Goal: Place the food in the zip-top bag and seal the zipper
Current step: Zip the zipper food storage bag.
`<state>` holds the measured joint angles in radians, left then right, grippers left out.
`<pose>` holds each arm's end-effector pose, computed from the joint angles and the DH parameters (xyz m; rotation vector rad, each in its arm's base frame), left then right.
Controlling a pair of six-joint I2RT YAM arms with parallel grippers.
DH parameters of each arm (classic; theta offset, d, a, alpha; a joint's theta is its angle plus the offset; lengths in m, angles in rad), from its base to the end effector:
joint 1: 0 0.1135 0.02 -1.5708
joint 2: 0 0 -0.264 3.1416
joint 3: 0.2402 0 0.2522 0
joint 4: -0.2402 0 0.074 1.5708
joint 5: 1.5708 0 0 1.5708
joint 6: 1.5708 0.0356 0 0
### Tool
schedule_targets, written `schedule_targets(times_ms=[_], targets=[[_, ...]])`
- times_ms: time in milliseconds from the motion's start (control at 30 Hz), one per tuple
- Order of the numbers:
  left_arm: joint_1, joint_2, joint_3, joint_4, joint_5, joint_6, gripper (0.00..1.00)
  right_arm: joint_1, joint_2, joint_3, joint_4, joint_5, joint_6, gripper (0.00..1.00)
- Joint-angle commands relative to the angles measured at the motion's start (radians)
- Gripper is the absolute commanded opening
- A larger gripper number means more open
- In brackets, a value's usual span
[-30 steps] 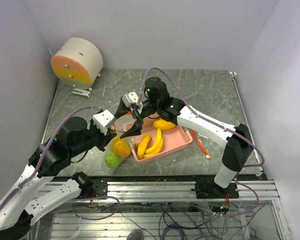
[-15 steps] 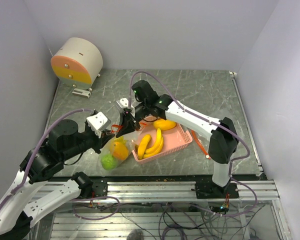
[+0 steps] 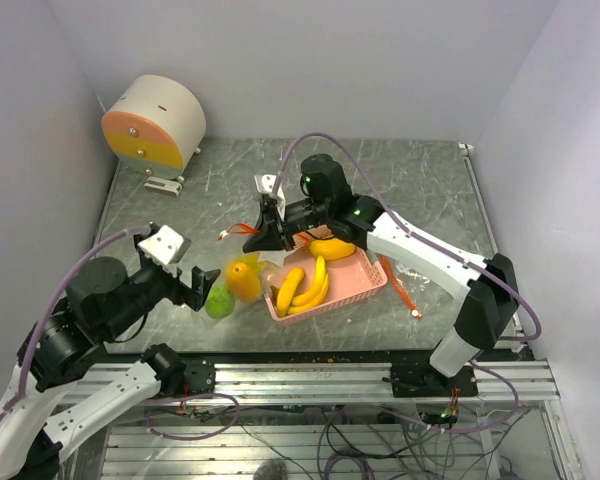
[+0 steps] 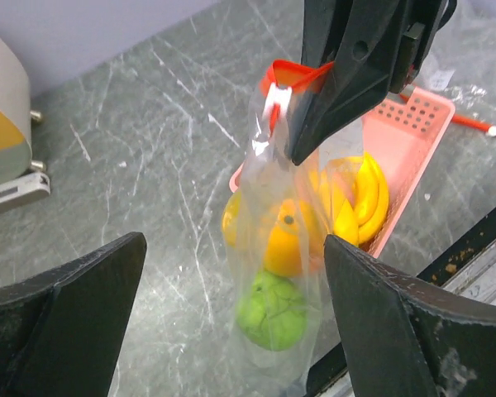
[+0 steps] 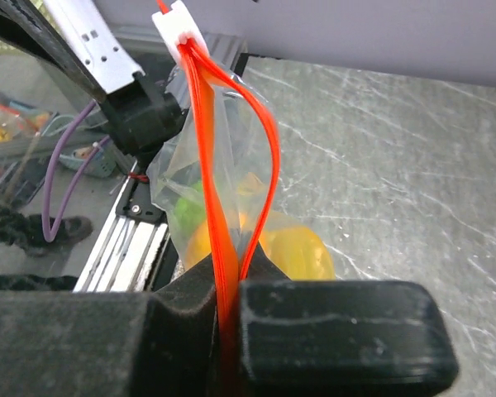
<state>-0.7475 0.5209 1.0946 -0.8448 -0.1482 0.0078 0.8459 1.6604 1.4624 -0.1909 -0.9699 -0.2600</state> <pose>0.0545 -0.0433 0.3990 0.5861 1.7609 -0.3808 0.2318 0.3059 0.3514 -1.5643 1.2600 1.3223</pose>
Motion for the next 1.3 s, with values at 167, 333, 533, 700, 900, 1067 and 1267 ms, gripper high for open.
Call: schedule_targets(times_ms=[167,333,533,700,900,1067,1267], targets=[[0.004,-0.097,-0.067,0.214,0.101,0.061,0.96,-0.005,-0.109,-0.019,0.073,0.067,0.118,0.0],[0.004,-0.047,-0.071,0.304,0.168,0.069,0.79,-0.005,-0.122,-0.027,0.086,0.088,0.136,0.0],[0.004,-0.012,-0.093,0.436,0.207,0.04,0.74,-0.001,-0.122,-0.033,0.093,0.1,0.157,0.0],[0.004,-0.004,-0.128,0.504,0.211,0.019,0.57,-0.002,-0.136,-0.042,0.103,0.105,0.164,0.0],[0.004,0.023,-0.145,0.516,0.234,0.006,0.41,-0.002,-0.142,-0.043,0.115,0.083,0.177,0.0],[0.004,-0.002,-0.184,0.541,0.202,-0.005,0.5,0.0,-0.156,-0.053,0.131,0.06,0.19,0.0],[0.004,-0.022,-0.207,0.555,0.172,0.002,0.54,0.005,-0.156,-0.044,0.117,0.026,0.182,0.0]])
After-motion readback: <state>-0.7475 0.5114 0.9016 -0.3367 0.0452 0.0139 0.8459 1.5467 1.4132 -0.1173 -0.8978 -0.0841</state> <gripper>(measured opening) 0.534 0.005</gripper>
